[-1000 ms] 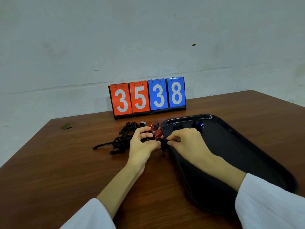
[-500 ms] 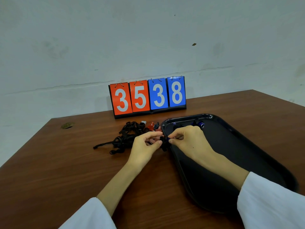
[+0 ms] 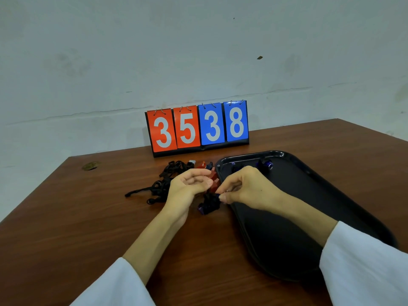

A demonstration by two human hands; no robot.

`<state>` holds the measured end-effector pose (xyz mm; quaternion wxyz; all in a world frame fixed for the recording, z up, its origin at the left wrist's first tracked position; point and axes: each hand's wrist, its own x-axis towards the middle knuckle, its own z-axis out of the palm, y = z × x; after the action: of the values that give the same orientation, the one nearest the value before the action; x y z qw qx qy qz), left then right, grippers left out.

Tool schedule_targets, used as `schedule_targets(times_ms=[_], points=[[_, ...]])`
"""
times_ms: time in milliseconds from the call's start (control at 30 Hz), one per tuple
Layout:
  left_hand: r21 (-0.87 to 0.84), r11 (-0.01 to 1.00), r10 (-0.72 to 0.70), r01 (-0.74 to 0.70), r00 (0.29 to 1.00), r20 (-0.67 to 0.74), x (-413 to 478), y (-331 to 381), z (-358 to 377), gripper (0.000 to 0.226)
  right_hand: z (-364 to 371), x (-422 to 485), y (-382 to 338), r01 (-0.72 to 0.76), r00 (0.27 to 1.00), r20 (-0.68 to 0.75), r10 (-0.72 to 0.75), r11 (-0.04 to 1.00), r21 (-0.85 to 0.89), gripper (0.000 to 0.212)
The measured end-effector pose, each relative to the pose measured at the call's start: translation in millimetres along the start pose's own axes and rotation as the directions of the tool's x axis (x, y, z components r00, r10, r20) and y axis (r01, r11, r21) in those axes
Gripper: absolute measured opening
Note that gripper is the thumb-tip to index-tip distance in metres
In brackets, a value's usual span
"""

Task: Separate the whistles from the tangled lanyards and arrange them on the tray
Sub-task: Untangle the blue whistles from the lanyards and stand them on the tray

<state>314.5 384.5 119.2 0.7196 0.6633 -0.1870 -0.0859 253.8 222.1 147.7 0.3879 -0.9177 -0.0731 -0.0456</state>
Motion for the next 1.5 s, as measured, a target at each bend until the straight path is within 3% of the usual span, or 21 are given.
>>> schedule_targets(times_ms=[167,267,367,467,567,700,867,1000,1200,1400,1500], points=[[-0.195,0.955,-0.204,0.223,0.973,0.112,-2,4,5,0.013,-7,-4,-3,-0.12,0.991,0.113,0.075,0.872,0.474,0.015],[-0.124,0.974,-0.186,0.191,0.981,0.051,-1,0,8,0.019,-5,-4,3,-0.259,0.964,0.139,0.225,0.689,0.678,0.017],[0.091,0.996,0.038,-0.027,0.992,-0.118,-1,-3,9,0.029,-4,-1,8,-0.329,0.93,0.15,0.335,0.578,0.747,0.018],[0.114,0.982,0.161,-0.15,0.982,-0.101,-2,3,9,0.051,-6,3,9,-0.348,0.908,0.154,0.39,0.494,0.797,0.02],[0.024,0.991,0.134,-0.134,0.991,0.0,-6,6,13,0.049,-7,5,9,-0.37,0.887,0.193,0.42,0.394,0.842,0.019],[-0.053,0.995,0.087,-0.088,0.996,-0.013,-6,1,16,0.03,-3,4,12,-0.397,0.853,0.249,0.459,0.259,0.881,0.015],[-0.121,0.992,0.042,-0.041,0.999,0.008,-9,-5,21,0.031,4,3,10,-0.392,0.813,0.282,0.509,0.12,0.912,0.008],[-0.178,0.983,-0.039,0.036,0.999,-0.016,-9,-13,24,0.048,15,4,3,-0.335,0.803,0.242,0.545,0.077,0.939,0.004],[-0.296,0.954,-0.049,0.042,0.999,-0.016,-10,-8,21,0.028,24,5,-2,-0.28,0.811,0.177,0.558,0.104,0.954,0.007],[-0.21,0.977,-0.027,0.017,0.999,-0.047,-10,-15,24,0.029,29,8,-3,-0.27,0.793,0.198,0.576,0.041,0.962,0.007],[-0.182,0.983,-0.04,0.029,0.998,-0.057,-10,-17,24,0.03,29,5,-1,-0.29,0.816,0.194,0.544,0.095,0.952,0.011]])
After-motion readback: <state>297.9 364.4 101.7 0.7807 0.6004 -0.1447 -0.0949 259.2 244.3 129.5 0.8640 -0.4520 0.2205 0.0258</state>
